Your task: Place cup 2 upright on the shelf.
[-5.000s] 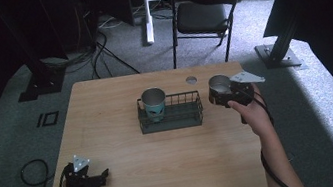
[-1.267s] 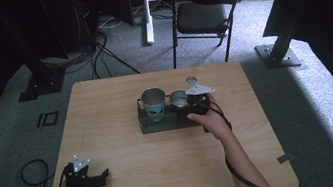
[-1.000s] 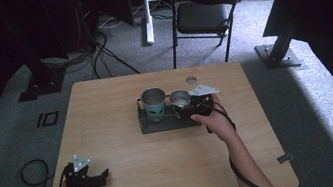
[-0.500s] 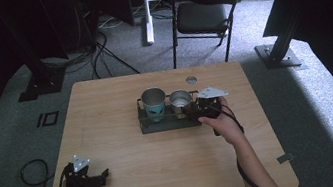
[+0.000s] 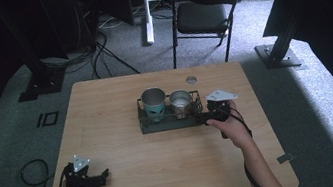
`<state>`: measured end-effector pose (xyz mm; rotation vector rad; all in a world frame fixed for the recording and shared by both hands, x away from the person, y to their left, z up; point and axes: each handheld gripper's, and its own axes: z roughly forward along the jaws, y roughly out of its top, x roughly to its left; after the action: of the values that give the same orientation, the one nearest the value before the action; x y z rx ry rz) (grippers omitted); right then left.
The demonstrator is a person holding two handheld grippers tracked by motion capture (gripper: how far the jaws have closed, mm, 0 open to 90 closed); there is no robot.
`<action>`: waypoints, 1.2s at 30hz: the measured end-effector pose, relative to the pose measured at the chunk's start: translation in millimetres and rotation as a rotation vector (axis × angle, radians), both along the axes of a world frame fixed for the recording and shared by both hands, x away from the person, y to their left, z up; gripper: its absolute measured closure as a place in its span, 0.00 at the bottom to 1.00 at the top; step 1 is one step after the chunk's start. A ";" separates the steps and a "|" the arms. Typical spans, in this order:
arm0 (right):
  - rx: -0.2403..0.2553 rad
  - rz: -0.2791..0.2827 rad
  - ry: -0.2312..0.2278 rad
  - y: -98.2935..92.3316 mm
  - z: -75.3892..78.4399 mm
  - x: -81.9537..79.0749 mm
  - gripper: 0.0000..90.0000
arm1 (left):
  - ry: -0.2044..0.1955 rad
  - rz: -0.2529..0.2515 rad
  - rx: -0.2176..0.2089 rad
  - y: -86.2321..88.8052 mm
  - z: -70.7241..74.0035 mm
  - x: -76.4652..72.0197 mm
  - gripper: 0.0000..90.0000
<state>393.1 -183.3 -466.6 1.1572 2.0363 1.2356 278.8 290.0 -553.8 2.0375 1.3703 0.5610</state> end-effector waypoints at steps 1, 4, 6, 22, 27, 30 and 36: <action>-0.002 0.001 -0.004 -1.8 0.0 -0.9 0.13 | 0.000 0.000 0.000 0.0 0.0 0.0 0.03; -0.003 -0.007 -0.008 -7.5 0.4 -3.9 0.13 | 0.000 0.000 0.000 0.0 0.0 0.0 0.03; -0.006 -0.012 -0.012 -11.6 0.0 -6.1 0.13 | 0.000 0.000 0.000 0.0 0.0 0.0 0.03; -0.010 -0.036 0.003 -38.6 -15.6 -26.3 0.13 | 0.000 0.000 0.000 0.0 0.0 0.0 0.03; -0.016 -0.035 0.015 -45.1 -21.5 -33.1 0.13 | 0.000 0.000 0.000 0.0 0.0 0.0 0.03; -0.011 -0.040 0.016 -49.8 -25.0 -36.8 0.13 | 0.001 0.000 0.000 0.0 0.1 0.0 0.03; -0.002 -0.047 0.031 -56.9 -33.8 -43.7 0.13 | 0.000 0.000 0.000 0.0 0.0 0.0 0.03</action>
<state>349.4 -240.2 -500.4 1.2235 2.0211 1.1996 278.8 289.9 -553.8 2.0372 1.3705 0.5610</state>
